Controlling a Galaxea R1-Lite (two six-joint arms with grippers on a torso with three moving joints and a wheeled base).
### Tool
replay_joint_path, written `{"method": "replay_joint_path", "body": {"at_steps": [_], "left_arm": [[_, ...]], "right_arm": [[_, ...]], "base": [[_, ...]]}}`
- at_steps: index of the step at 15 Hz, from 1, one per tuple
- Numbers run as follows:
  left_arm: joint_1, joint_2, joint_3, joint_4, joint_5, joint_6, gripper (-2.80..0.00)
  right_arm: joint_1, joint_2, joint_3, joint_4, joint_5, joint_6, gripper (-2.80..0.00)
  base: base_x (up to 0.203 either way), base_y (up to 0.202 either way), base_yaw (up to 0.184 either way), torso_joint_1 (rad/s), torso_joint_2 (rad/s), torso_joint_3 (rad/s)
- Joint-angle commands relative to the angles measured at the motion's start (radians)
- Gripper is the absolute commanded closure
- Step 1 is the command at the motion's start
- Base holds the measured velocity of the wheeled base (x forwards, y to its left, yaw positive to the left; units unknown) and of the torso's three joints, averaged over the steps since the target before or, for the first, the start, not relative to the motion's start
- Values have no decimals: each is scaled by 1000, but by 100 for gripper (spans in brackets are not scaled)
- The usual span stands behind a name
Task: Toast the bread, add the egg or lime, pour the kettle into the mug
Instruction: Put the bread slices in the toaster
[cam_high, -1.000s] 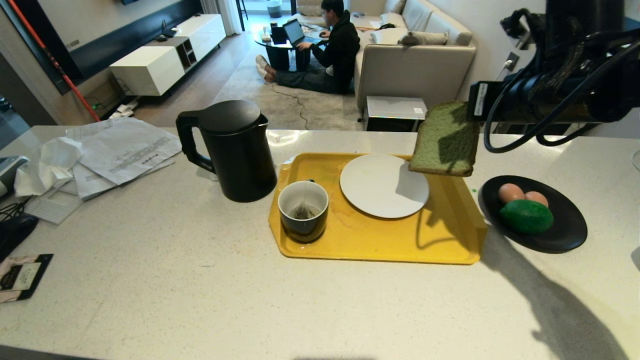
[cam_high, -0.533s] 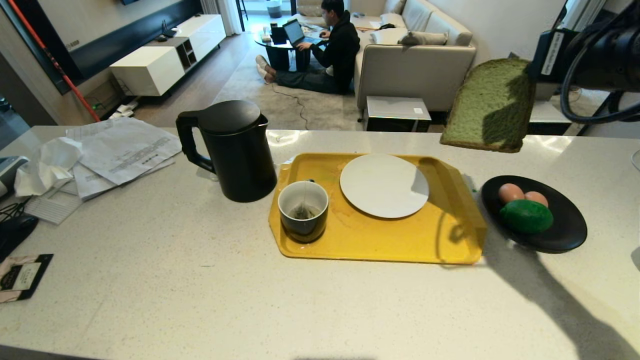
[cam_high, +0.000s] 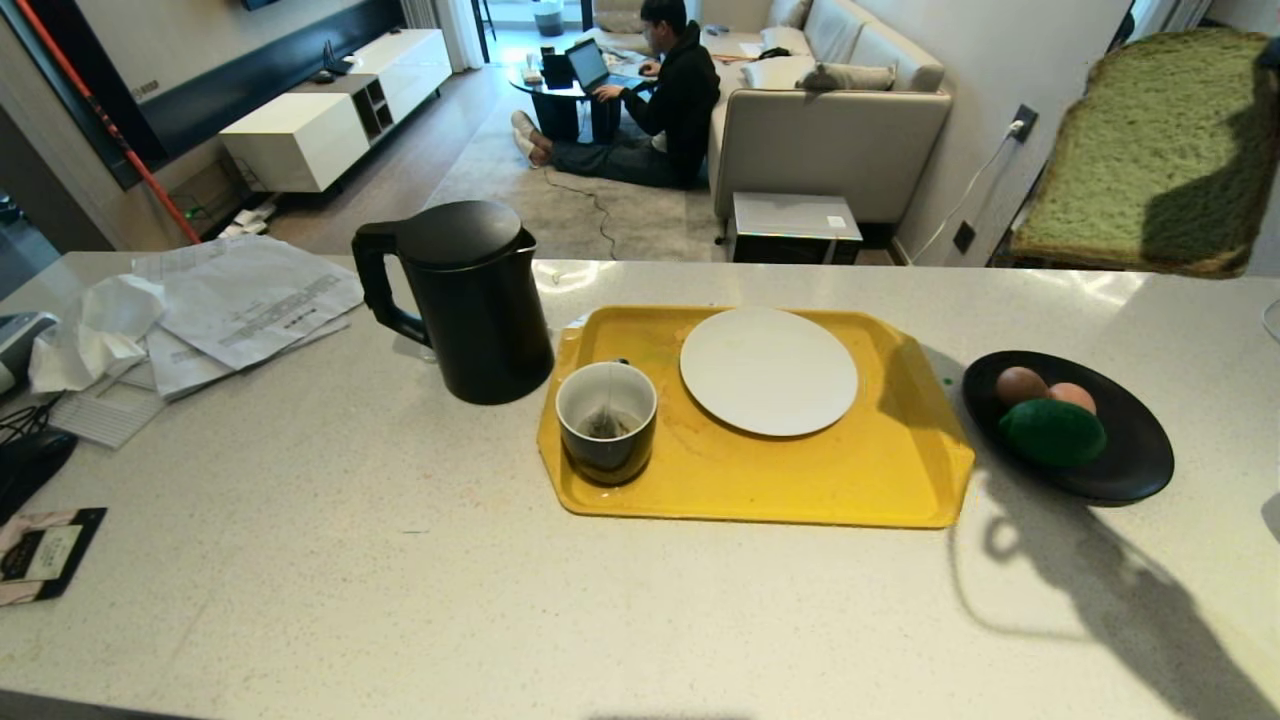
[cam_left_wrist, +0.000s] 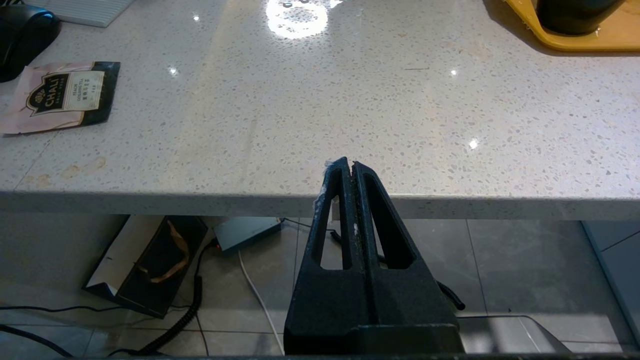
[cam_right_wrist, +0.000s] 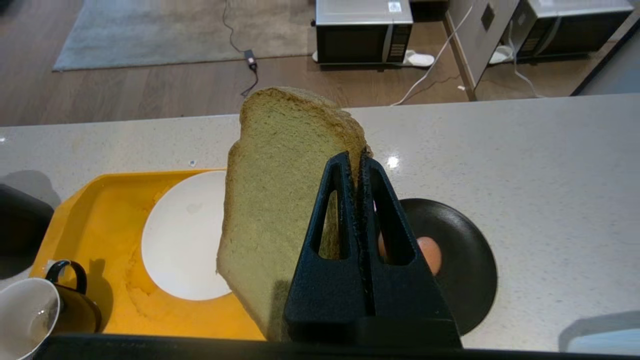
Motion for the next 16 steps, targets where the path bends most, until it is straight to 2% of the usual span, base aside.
{"method": "replay_joint_path", "body": {"at_steps": [1,16], "left_arm": [[1,-1,0,-1,0,0,0],[1,-1,0,0,0,0,0]], "right_arm": [[-10,-73,1,23,-3,-2,0],[-14,-223,101,88,0,-98,0]], "base": [[0,0,0,0,0,0],[0,0,0,0,0,0]]}}
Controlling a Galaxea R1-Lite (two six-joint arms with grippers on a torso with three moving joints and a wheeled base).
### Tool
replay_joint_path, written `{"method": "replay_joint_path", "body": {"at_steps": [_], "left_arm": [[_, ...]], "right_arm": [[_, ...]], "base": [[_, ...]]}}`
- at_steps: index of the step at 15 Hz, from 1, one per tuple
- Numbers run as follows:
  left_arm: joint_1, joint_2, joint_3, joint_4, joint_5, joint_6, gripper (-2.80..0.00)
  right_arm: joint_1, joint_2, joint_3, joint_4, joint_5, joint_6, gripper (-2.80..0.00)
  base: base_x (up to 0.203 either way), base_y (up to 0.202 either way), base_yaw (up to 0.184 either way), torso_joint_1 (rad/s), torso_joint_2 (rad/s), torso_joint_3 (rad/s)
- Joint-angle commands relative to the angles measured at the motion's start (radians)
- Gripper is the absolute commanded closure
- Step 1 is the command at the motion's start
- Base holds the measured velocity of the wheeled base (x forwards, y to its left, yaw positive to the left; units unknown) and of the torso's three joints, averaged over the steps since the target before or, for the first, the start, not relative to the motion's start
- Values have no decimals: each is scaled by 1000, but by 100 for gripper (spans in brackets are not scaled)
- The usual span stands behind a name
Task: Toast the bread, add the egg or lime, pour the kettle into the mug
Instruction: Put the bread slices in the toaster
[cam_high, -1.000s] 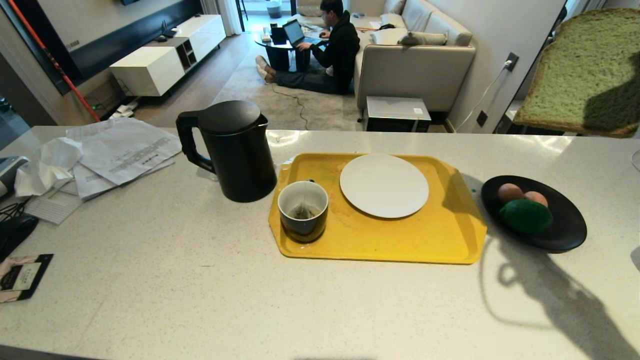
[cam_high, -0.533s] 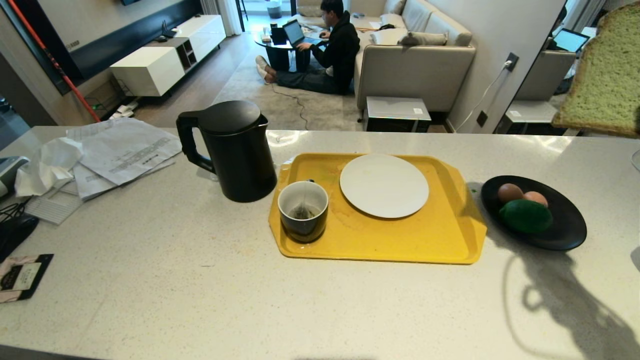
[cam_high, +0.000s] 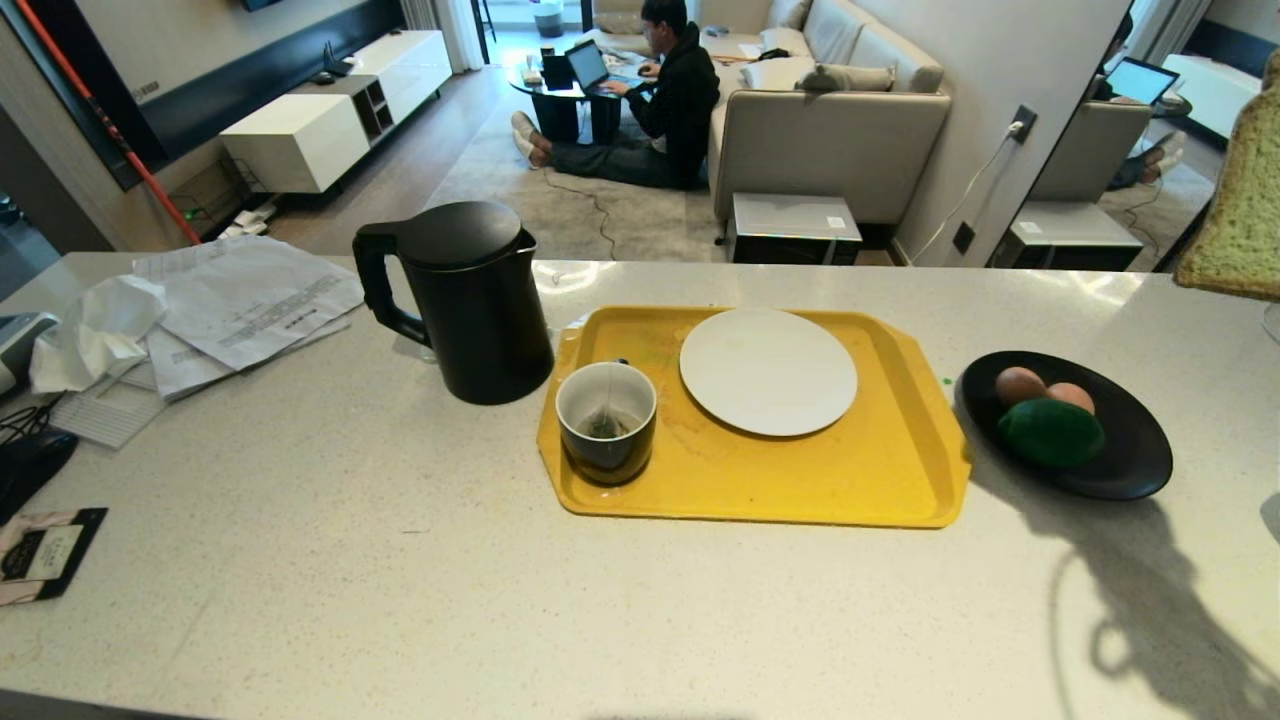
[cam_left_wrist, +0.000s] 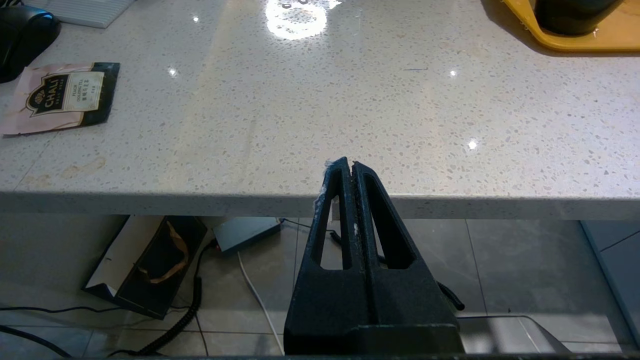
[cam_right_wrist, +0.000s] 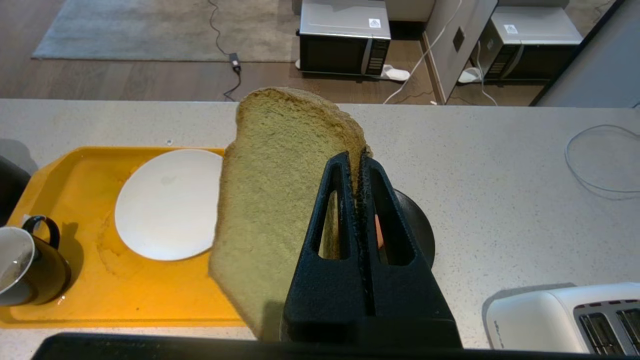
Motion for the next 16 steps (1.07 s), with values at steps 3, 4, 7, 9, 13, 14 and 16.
{"method": "replay_joint_path", "body": {"at_steps": [3,4,7,9,13,14,16], "left_arm": [[0,-1,0,0,0,0,0],[1,-1,0,0,0,0,0],[1,-1,0,-1,0,0,0],[1,-1,0,0,0,0,0],[1,-1,1,0,0,0,0],[0,-1,0,-1,0,0,0],[0,-1,0,0,0,0,0]], "right_arm": [[1,-21,53,1,-2,-1,0],[1,-33,70,0,-2,-2,0],[1,-52,116,-1,-1,-1,0],[1,-86,145,-1,-1,-2,0],[0,-95,148,-1,-1,-11,0],[0,-95,149,-1,-1,-9,0],[-1,-80,151,-3,1,-10,0]], "base": [[0,0,0,0,0,0],[0,0,0,0,0,0],[0,0,0,0,0,0],[0,0,0,0,0,0],[0,0,0,0,0,0],[0,0,0,0,0,0],[0,0,0,0,0,0]]}}
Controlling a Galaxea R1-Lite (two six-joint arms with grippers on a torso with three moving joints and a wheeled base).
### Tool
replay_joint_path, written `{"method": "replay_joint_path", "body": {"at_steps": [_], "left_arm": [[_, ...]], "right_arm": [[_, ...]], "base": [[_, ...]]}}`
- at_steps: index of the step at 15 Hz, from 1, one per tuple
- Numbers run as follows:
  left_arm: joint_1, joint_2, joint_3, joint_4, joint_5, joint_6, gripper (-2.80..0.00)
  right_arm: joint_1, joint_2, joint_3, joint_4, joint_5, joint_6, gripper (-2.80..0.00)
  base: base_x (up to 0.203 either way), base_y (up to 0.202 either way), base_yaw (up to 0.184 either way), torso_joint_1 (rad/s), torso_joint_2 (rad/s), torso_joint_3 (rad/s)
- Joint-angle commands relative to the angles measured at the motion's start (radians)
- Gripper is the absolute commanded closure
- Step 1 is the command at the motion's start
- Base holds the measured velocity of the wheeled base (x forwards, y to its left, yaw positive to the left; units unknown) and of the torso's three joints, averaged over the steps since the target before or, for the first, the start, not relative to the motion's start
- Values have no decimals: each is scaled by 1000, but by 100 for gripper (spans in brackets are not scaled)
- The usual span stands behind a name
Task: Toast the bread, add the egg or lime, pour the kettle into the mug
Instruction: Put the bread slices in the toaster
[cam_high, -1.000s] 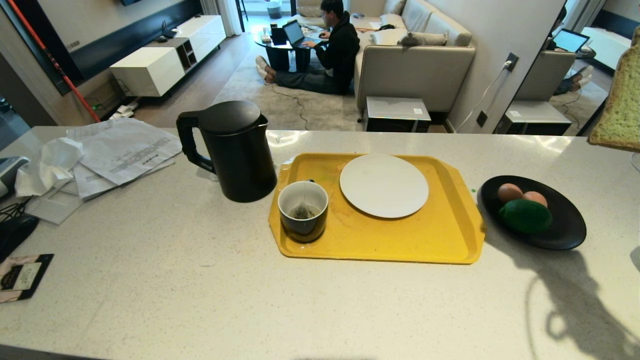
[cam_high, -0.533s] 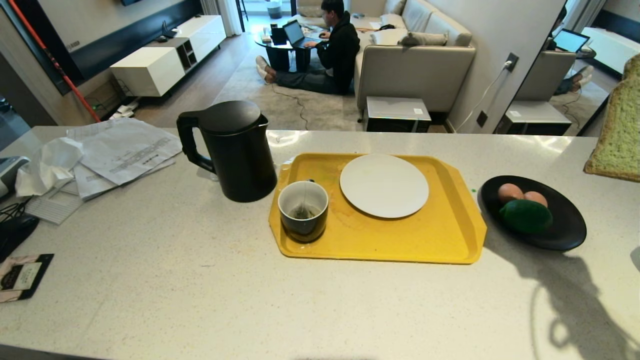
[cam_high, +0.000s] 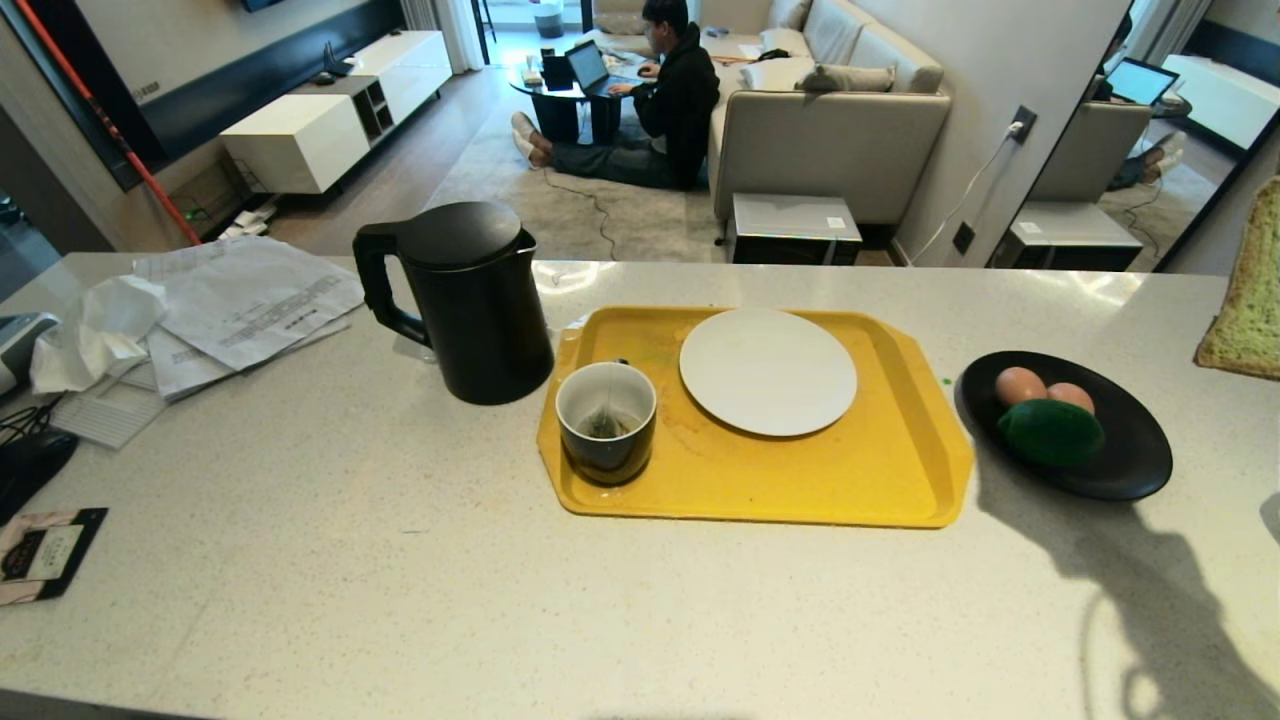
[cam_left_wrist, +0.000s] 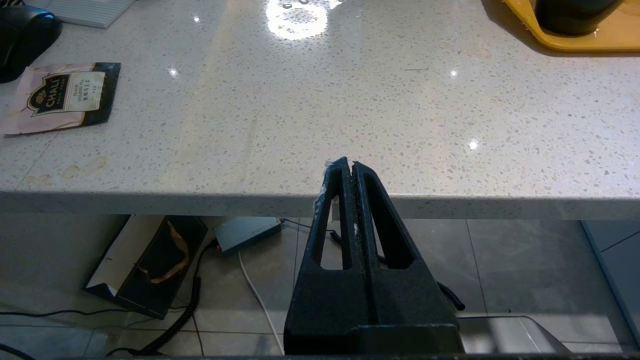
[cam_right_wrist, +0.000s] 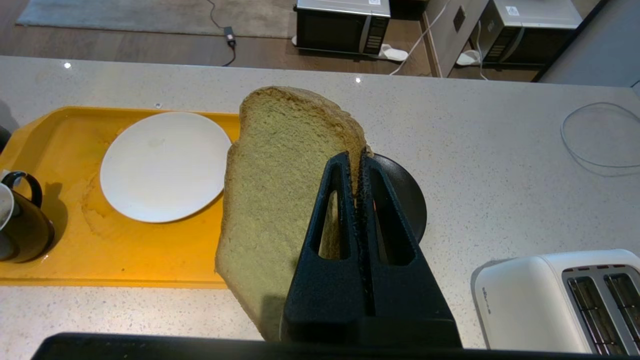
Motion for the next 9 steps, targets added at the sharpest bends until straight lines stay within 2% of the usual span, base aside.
{"method": "replay_joint_path", "body": {"at_steps": [1,3,9], "left_arm": [[0,-1,0,0,0,0,0],[0,-1,0,0,0,0,0],[1,-1,0,0,0,0,0]], "right_arm": [[-1,36,1,-1,-1,1,0],[-1,57,17,-42,0,0,0],[-1,44,33,-49,-2,-2,0]], "base": [[0,0,0,0,0,0],[0,0,0,0,0,0],[0,0,0,0,0,0]]}}
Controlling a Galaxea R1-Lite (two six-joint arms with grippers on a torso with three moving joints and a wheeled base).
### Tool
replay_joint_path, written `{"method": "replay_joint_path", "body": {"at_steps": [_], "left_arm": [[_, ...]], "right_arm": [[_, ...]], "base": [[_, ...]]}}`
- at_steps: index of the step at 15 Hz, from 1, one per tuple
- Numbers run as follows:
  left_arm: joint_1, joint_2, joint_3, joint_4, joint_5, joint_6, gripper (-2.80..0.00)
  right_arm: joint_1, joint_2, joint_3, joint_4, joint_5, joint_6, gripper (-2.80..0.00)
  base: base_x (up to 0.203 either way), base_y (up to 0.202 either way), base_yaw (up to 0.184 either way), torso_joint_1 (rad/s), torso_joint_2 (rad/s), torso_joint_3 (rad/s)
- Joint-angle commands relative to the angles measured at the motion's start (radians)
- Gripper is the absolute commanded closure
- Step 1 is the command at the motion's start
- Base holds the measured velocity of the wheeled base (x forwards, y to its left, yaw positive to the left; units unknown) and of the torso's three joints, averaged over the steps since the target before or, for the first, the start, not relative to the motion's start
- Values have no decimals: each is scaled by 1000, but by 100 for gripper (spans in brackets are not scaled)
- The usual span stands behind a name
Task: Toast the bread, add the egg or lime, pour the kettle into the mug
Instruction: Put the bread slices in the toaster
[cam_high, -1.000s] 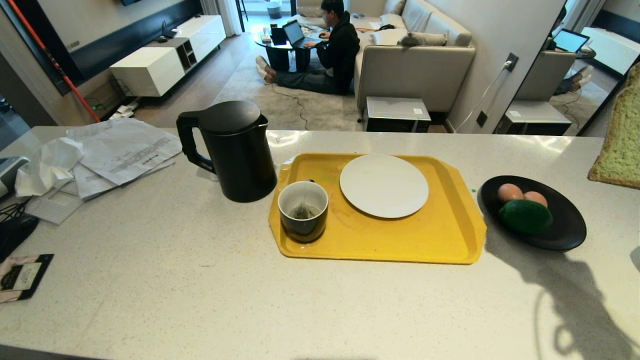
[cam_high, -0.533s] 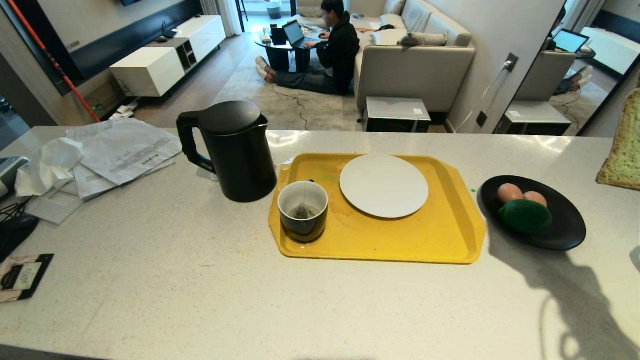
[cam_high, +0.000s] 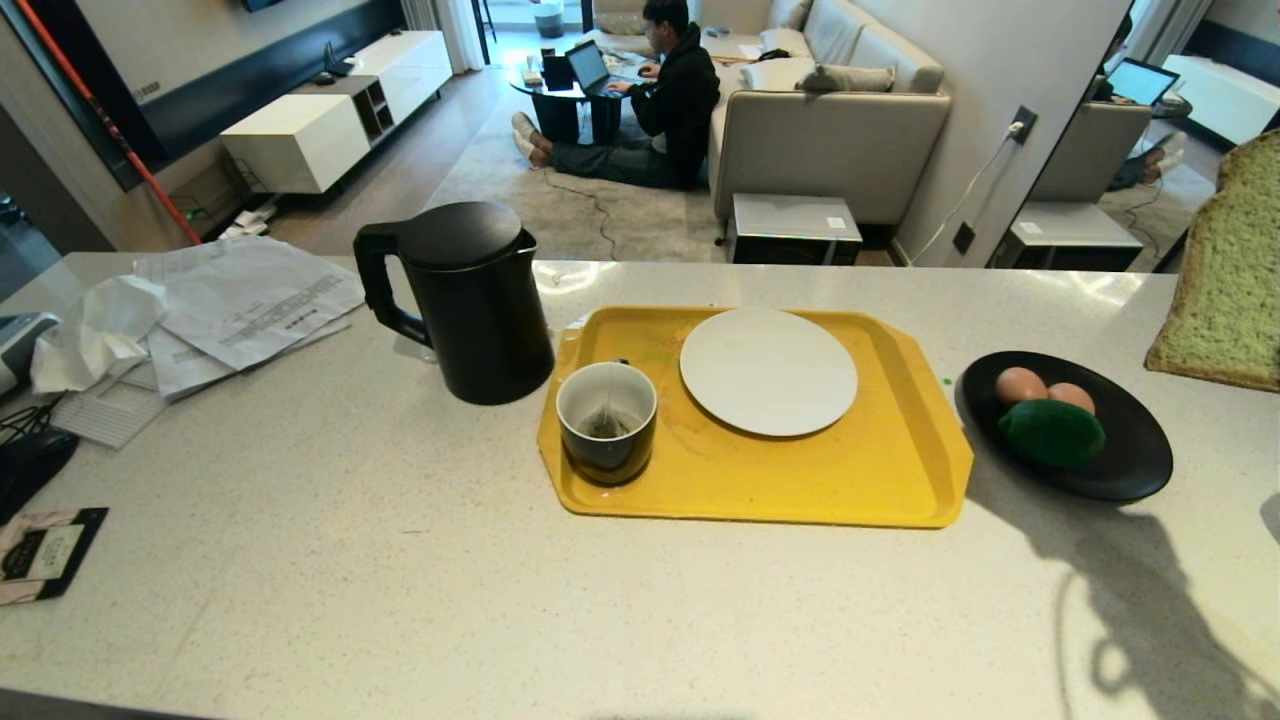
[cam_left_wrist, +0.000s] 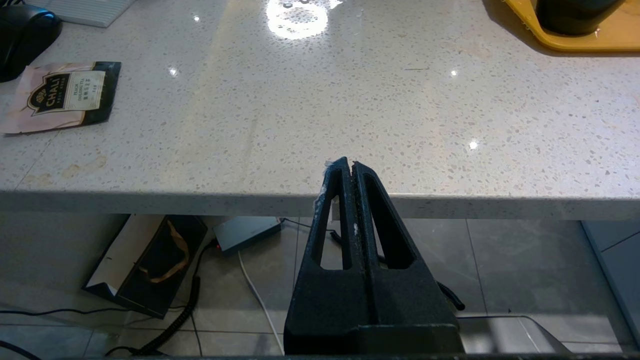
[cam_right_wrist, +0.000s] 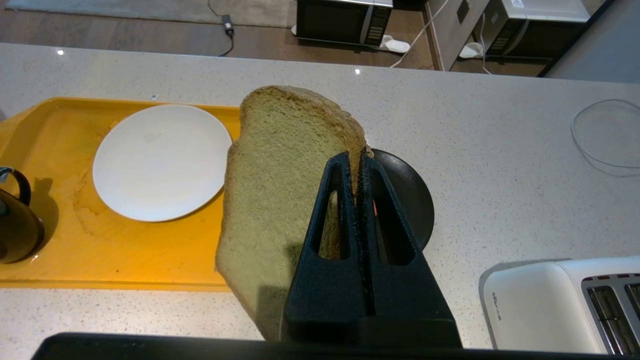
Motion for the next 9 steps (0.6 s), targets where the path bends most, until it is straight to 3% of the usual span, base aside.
{"method": "replay_joint_path", "body": {"at_steps": [1,9], "left_arm": [[0,-1,0,-1,0,0,0],[0,-1,0,-2,0,0,0]], "right_arm": [[0,-1,-5,3,-3,-1,0],[-4,-43,-8,10,-7,-53,0]], "base": [[0,0,0,0,0,0],[0,0,0,0,0,0]]}}
